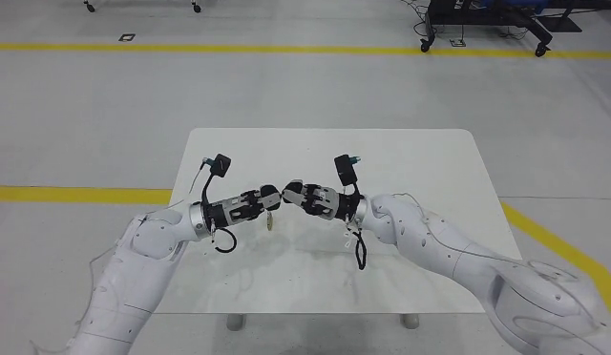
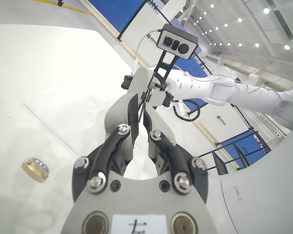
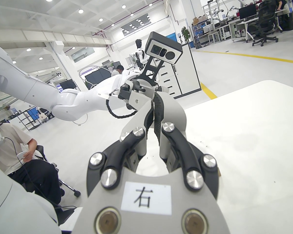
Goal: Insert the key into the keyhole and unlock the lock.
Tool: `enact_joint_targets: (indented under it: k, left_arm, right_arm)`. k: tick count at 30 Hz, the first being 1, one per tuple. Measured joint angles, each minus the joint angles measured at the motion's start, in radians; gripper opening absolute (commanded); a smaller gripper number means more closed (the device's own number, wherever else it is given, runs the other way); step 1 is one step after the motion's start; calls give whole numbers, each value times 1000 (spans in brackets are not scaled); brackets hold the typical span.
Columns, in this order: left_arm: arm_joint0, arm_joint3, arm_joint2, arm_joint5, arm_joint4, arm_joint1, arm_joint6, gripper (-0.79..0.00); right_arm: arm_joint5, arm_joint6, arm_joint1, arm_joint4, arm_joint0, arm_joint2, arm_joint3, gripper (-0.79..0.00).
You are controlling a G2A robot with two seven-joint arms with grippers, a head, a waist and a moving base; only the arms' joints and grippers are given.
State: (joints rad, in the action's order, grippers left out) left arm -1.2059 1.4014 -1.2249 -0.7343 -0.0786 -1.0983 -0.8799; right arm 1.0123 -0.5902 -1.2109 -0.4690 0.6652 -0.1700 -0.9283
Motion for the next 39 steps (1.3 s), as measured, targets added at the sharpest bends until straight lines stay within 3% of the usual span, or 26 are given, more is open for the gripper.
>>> enact_joint_targets:
  k: [9, 17, 25, 27, 28, 33, 39]
  left_arm:
    - [-3, -4, -16, 7, -14, 8, 20, -785]
    - [7, -15, -29, 26, -50, 20, -51, -785]
    - [18, -2, -1, 16, 4, 27, -100, -785]
    - [19, 3, 8, 9, 24, 27, -101, -785]
    - [20, 5, 12, 6, 36, 28, -102, -785]
    - [24, 15, 38, 0, 113, 27, -76, -785]
    - [25, 22, 57, 4, 171, 28, -37, -785]
  right_arm:
    - [0, 6, 1, -4, -1, 0, 7, 0]
    - [-24, 28, 5, -9, 6, -13, 11, 0]
    - [1, 354, 80, 1, -18, -61, -30, 0]
    - [0, 436, 106, 55, -18, -70, -82, -354]
    - [0, 470, 117, 79, -17, -72, -105, -431]
    - [0, 650, 159, 223, -10, -79, -181, -462]
    - [-3, 783, 171, 348, -3, -95, -189, -514]
